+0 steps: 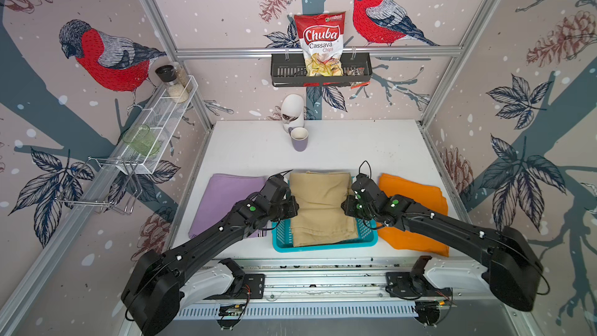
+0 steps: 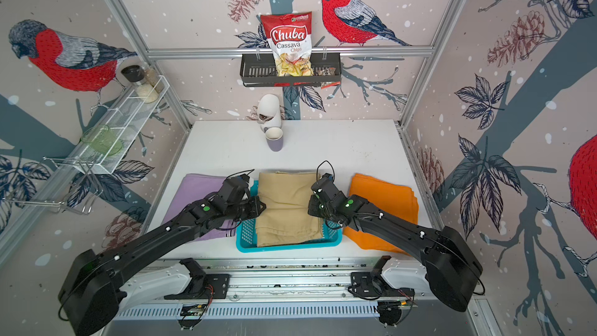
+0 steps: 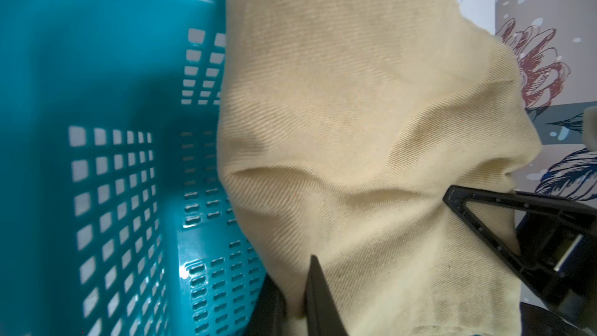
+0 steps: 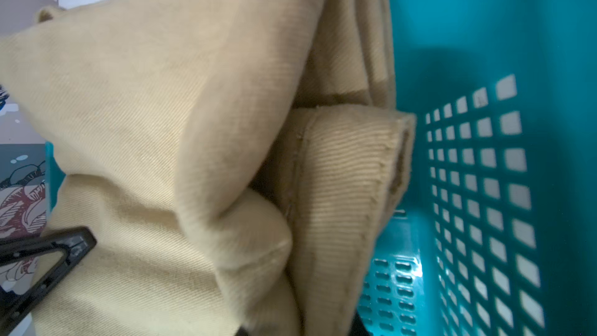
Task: Put the folded long pants in the basket
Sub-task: Place the long pant in the basket, then move the basket to the center of the board.
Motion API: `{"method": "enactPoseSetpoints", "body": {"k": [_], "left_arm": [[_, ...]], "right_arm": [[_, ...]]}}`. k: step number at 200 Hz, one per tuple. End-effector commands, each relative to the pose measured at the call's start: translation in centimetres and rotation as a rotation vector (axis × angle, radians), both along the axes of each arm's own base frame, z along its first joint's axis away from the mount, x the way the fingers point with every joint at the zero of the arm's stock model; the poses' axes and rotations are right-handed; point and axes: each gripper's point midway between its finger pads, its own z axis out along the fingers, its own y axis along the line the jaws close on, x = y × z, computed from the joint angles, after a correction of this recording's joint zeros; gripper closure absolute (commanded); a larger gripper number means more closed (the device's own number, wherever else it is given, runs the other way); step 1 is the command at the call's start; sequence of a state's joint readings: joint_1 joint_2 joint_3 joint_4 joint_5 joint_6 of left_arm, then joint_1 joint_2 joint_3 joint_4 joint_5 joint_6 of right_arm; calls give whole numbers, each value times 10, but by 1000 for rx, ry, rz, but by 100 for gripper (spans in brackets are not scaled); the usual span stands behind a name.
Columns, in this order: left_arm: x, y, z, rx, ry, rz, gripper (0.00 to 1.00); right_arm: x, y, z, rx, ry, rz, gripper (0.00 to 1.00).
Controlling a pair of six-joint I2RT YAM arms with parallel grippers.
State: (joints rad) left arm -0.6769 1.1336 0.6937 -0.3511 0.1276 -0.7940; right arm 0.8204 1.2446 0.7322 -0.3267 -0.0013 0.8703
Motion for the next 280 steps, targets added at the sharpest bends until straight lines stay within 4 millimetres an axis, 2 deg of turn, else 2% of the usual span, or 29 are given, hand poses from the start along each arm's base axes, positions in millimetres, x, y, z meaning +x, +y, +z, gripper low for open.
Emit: {"method": "enactPoseSetpoints", "body": {"k": [1,39,63,105,110,117,124,146,154,174,190,204,218,228,244,264,280], "left_arm": [[1,14,-15,123,6,8,100],[-11,33,-46,243,76,22,100],[-13,36,-53,283,87,21,100],[-11,33,-57,304,96,9,100],[-10,32,-56,302,94,9,96],[-8,31,-55,298,91,11,81],[-6,30,-51,292,83,14,62],[2,23,-36,261,65,35,24],[5,19,-27,243,54,38,5],[18,7,-1,193,10,41,4],[30,0,23,162,-45,53,4],[42,-5,45,138,-103,71,4],[53,-8,63,119,-164,84,4],[65,-11,84,96,-222,104,4],[80,-11,99,76,-274,131,4],[98,-13,108,22,-296,149,4],[107,-15,108,-21,-287,149,4]], "right_arm": [[6,-9,-12,-20,26,-41,100],[7,-20,-37,-102,80,-44,100],[2,-25,-52,-178,111,-33,100],[7,-26,-53,-246,84,-37,100],[9,-26,-51,-251,77,-40,100],[11,-26,-49,-256,66,-41,94],[14,-25,-46,-259,54,-42,83],[21,-18,-32,-254,12,-25,58],[23,-15,-24,-252,-8,-17,49],[28,-8,-3,-252,-65,1,38],[34,-6,15,-253,-103,4,36],[38,-11,28,-269,-136,-7,36],[44,-25,36,-307,-156,-35,35],[48,-39,38,-327,-156,-59,36],[51,-57,35,-318,-138,-78,37],[50,-72,23,-310,-109,-83,38],[48,-71,16,-294,-106,-64,43]]}}
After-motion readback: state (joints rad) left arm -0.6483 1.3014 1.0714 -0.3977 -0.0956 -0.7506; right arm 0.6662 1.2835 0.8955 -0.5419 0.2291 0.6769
